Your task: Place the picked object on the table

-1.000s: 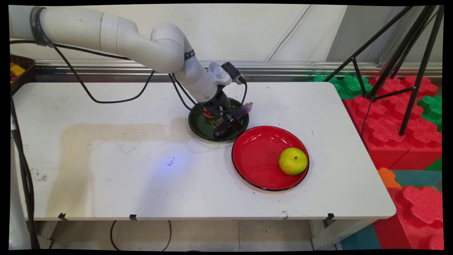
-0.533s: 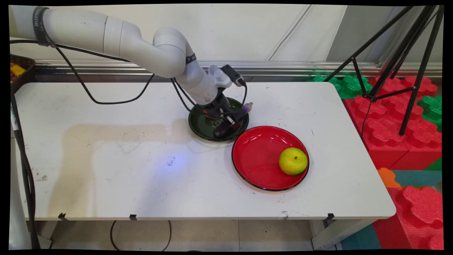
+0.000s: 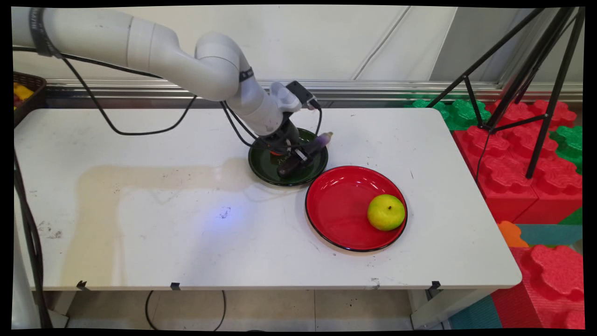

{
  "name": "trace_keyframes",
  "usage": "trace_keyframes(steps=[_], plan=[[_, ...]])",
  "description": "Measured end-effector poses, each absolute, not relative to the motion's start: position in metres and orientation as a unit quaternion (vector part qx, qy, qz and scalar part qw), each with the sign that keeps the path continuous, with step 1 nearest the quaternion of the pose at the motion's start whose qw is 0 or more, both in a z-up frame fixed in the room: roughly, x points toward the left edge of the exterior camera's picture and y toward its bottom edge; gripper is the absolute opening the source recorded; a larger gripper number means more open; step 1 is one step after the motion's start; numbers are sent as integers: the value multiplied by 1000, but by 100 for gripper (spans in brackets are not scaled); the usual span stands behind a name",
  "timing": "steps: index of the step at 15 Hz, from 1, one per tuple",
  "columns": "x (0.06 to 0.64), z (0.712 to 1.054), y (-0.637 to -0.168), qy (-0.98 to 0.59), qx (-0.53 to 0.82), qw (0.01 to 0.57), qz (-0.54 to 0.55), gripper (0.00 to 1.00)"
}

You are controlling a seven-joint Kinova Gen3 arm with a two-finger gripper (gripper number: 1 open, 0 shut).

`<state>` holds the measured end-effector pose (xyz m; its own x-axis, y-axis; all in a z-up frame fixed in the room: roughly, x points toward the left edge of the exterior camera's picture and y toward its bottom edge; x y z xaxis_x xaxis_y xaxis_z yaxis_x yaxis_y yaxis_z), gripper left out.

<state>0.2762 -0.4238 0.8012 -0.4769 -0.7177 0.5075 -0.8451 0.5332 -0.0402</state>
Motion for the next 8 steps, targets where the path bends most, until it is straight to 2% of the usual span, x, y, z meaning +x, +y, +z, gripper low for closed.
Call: trace_keyframes(steps=[8], plan=[[307, 862, -382, -838, 465, 226, 176, 0]])
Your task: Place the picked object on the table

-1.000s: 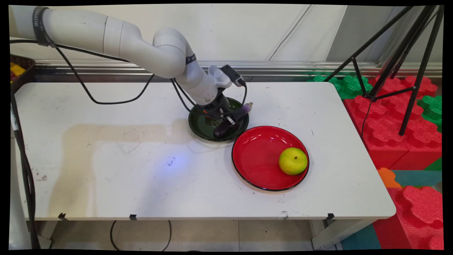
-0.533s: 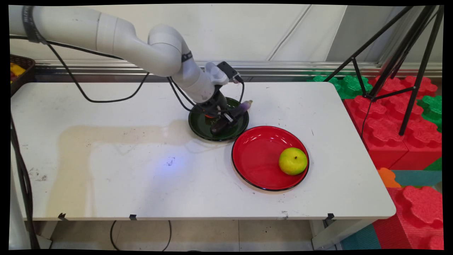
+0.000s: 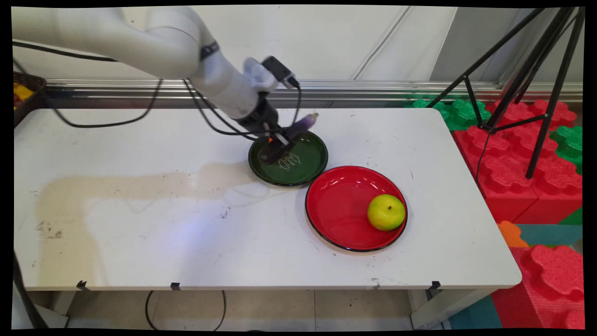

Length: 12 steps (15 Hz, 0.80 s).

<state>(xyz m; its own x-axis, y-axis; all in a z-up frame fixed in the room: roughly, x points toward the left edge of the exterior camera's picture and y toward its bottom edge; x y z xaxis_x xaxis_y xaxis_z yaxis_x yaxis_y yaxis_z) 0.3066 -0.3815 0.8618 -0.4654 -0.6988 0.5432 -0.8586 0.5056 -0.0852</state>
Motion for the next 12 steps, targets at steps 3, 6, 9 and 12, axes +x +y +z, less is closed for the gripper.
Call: trace_keyframes(steps=[3, 6, 9, 12], plan=[[320, 878, -357, -839, 464, 222, 179, 0], [336, 889, -323, -845, 459, 212, 176, 0], [343, 894, -294, -850, 456, 201, 168, 0], [343, 892, -254, -857, 459, 185, 143, 0]])
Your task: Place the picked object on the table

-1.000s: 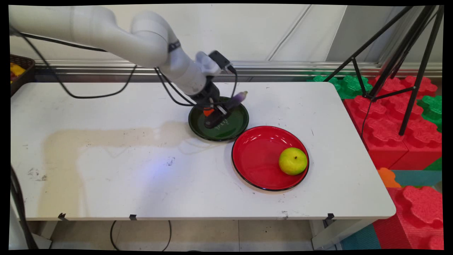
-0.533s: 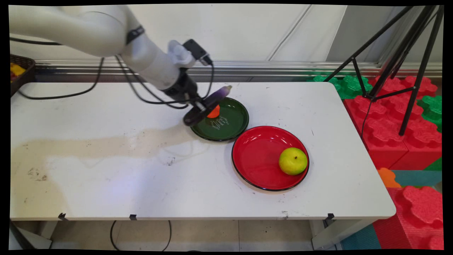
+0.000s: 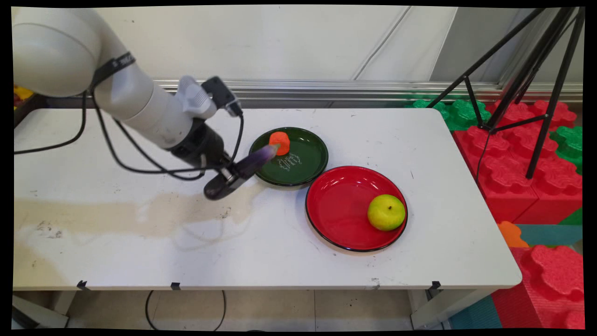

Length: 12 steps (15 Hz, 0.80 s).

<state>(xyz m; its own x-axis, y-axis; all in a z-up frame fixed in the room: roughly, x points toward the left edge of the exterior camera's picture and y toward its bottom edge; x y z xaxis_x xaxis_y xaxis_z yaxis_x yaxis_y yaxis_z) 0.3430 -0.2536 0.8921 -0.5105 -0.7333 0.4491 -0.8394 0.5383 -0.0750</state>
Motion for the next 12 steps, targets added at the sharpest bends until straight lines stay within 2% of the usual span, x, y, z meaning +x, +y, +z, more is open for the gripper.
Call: trace_keyframes(steps=[6, 12], plan=[[330, 875, -225, -870, 450, 165, 111, 0], [323, 855, -220, -874, 450, 157, 95, 0]])
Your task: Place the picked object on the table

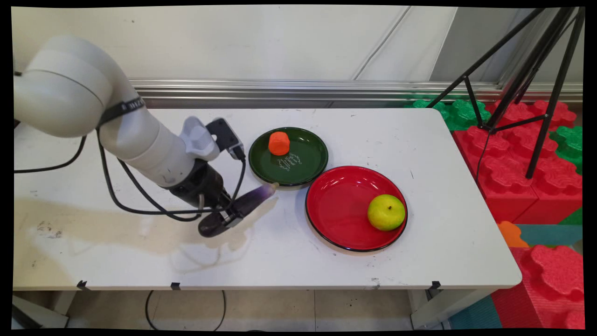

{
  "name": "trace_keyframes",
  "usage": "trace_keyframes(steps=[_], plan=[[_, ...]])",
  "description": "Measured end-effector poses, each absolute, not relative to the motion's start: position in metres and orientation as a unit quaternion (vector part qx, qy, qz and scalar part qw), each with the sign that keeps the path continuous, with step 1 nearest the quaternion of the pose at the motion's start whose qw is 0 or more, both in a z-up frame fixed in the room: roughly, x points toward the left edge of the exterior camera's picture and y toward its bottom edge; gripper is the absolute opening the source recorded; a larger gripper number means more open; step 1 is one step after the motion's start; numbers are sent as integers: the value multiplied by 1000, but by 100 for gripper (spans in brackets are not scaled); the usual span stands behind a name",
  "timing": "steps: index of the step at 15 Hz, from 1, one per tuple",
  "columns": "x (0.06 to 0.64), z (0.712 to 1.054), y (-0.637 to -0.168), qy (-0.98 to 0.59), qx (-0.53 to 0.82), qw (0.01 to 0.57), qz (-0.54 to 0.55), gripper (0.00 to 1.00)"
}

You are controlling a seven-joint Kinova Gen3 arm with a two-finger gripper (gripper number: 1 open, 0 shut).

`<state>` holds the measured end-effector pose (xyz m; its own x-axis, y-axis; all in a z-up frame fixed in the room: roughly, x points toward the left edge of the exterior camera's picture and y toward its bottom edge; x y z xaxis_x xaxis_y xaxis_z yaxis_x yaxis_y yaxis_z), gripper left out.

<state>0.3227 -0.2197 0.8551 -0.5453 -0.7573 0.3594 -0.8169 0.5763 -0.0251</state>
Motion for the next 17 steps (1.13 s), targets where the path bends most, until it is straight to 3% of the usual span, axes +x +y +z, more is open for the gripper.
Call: trace_keyframes(steps=[11, 12, 17], plan=[[320, 823, -230, -876, 451, 148, 89, 0], [320, 822, -231, -876, 451, 148, 89, 100], [321, 818, -237, -878, 445, 148, 94, 100]])
